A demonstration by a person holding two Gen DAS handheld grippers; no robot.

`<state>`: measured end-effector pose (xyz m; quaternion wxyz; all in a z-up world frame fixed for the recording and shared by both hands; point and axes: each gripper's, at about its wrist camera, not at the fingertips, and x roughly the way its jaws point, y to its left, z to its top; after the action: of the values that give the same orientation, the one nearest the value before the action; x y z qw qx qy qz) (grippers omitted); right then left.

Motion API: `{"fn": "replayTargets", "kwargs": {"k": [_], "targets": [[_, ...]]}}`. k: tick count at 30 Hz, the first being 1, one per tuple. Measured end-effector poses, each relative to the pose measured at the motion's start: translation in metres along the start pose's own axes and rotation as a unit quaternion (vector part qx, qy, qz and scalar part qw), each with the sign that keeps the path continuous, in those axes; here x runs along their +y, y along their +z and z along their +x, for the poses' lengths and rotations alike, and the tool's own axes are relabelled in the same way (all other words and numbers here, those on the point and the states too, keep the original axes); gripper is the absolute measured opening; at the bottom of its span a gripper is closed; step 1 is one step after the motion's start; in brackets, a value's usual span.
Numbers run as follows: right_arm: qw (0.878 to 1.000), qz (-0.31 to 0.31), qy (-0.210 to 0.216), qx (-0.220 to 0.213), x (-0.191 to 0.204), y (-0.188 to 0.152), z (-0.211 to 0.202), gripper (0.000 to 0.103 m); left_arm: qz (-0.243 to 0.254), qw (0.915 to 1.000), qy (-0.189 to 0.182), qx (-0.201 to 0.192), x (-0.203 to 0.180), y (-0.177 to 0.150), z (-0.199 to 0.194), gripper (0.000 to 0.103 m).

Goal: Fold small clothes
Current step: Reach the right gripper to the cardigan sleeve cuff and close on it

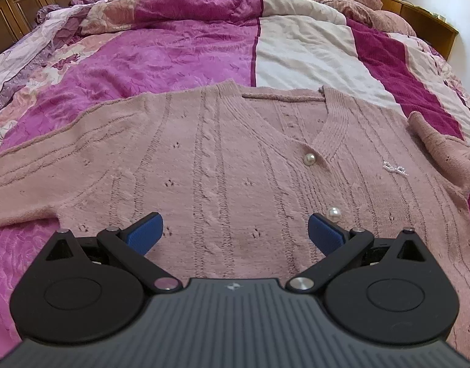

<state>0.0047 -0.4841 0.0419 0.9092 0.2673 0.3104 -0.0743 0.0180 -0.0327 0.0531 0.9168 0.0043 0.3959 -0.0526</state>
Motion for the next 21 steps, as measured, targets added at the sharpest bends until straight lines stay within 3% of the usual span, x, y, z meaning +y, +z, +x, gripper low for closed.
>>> {"fn": "replayTargets", "kwargs": {"k": [8, 21], "targets": [[0.997, 0.049, -0.052, -0.032, -0.058, 0.027, 0.035, 0.103, 0.012, 0.9998, 0.01, 0.012, -0.007, -0.001, 0.013, 0.103], [0.99, 0.116, -0.014, -0.077, -0.098, 0.05, 0.074, 0.103, 0.036, 0.9982, 0.036, 0.031, -0.016, -0.01, 0.038, 0.103]]}}
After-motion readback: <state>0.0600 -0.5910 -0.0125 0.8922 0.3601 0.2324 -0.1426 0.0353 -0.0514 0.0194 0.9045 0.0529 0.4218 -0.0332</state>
